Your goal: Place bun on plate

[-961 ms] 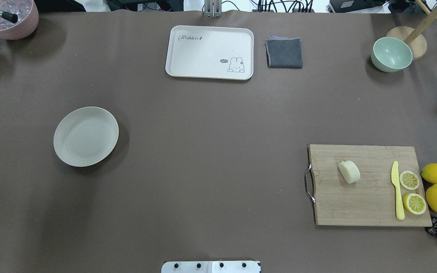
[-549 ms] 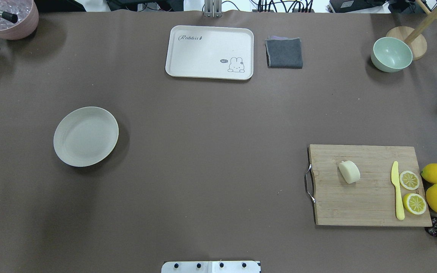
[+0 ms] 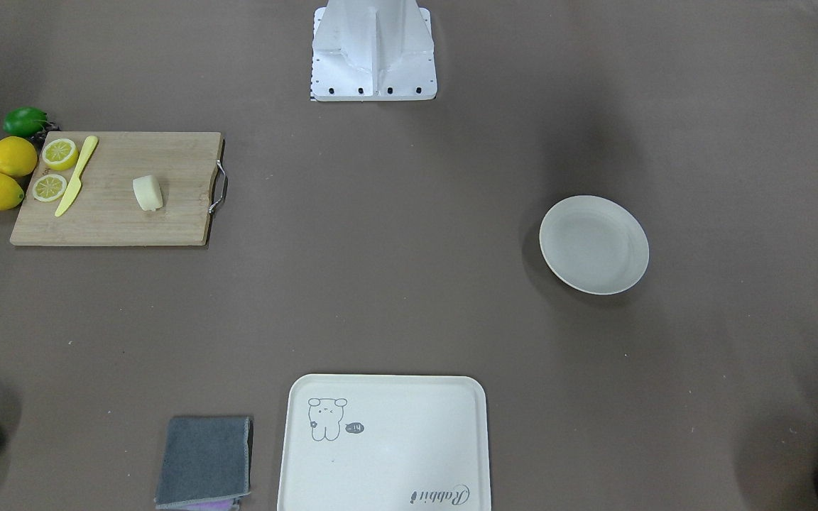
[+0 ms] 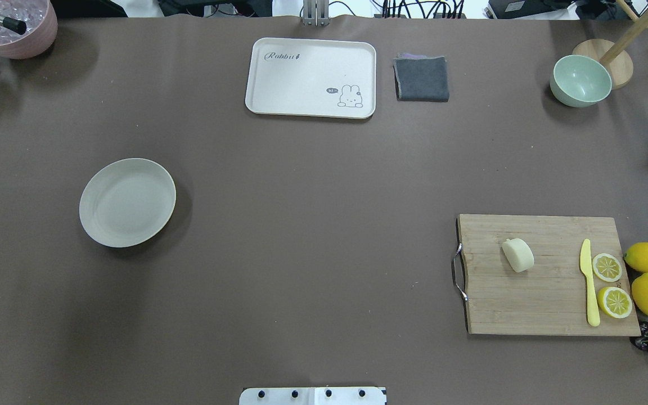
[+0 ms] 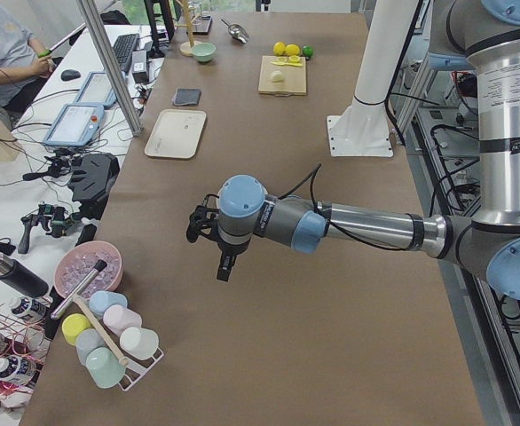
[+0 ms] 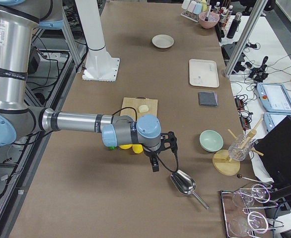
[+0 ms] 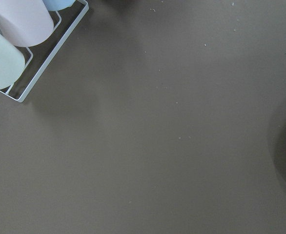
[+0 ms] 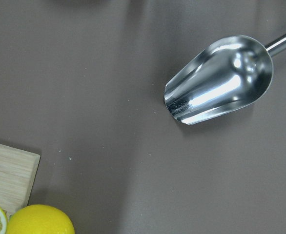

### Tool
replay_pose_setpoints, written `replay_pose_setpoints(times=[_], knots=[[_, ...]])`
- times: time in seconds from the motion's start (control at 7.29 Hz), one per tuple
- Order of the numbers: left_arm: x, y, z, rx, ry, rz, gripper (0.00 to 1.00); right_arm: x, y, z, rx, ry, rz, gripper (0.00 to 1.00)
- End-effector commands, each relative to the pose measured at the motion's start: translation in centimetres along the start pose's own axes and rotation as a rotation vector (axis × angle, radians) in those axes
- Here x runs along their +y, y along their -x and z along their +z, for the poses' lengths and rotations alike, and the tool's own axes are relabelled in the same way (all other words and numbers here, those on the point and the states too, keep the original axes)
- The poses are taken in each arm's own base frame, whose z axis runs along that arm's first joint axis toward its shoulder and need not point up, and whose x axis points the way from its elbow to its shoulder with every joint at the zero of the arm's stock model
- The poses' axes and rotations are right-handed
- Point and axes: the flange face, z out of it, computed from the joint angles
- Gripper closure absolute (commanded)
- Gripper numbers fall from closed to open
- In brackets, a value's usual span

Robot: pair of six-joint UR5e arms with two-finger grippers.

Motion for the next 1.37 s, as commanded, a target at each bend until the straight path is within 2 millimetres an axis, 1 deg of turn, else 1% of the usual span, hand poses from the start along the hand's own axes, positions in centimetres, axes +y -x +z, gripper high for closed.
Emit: replay_pose_setpoints(times=[0.0, 0.14, 0.41, 0.69, 0.82, 0.96, 1.1, 1.24], knots=[[0.3, 1.0, 0.9, -0.013, 0.021, -0.027, 0.03, -0.1, 0.4, 0.5, -0.006, 0.012, -0.017, 0.00], [0.2, 1.5, 0.9, -0.062, 0.015, -0.029, 0.02, -0.1, 0.4, 0.7, -0.002, 0.016, -0.018, 0.00], [0.1, 1.2, 0.1, -0.119, -0.012, -0.008, 0.02, -0.1, 0.7, 1.0, -0.001, 0.021, -0.025, 0.00], [-0.3, 0.7, -0.1, -0.115, -0.017, 0.000, 0.03, -0.3, 0.9, 0.8, -0.001, 0.011, -0.036, 0.00], [-1.5, -0.9, 0.8, -0.102, -0.004, 0.034, 0.06, -0.7, 1.5, 0.9, 0.009, -0.013, -0.072, 0.00], [-3.1, -3.9, 2.6, -0.081, 0.021, 0.062, 0.06, -0.8, 1.5, 1.0, 0.013, -0.014, -0.075, 0.00], [-4.4, -7.0, 4.2, -0.059, 0.030, -0.046, 0.06, -1.0, 2.0, 1.3, 0.002, -0.008, -0.070, 0.00], [-5.3, -11.2, 7.0, -0.031, 0.067, -0.059, 0.03, -1.4, 3.0, 1.9, -0.005, 0.002, -0.032, 0.00]])
